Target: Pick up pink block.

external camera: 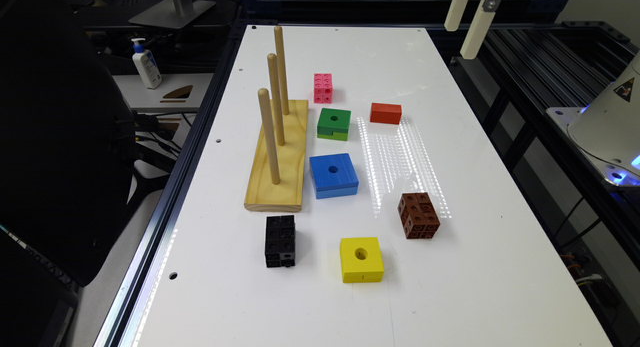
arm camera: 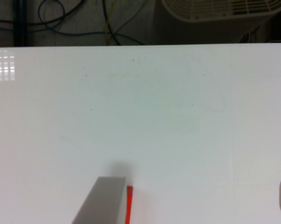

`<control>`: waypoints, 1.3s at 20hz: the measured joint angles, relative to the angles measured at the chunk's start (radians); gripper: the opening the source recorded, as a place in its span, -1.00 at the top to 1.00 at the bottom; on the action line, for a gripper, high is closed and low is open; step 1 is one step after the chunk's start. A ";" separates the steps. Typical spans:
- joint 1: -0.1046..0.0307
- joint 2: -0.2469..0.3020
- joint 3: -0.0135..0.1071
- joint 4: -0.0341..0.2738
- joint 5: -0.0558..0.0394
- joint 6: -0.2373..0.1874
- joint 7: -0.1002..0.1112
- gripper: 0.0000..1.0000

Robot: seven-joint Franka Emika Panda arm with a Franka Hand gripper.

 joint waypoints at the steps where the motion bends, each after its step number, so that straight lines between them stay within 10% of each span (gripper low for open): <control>1: -0.002 0.007 0.000 0.003 -0.0005 0.006 -0.001 -1.00; 15: -0.068 0.217 -0.001 0.182 -0.0014 0.027 -0.065 -1.00; 26: -0.074 0.287 -0.001 0.241 -0.0014 0.027 -0.071 -1.00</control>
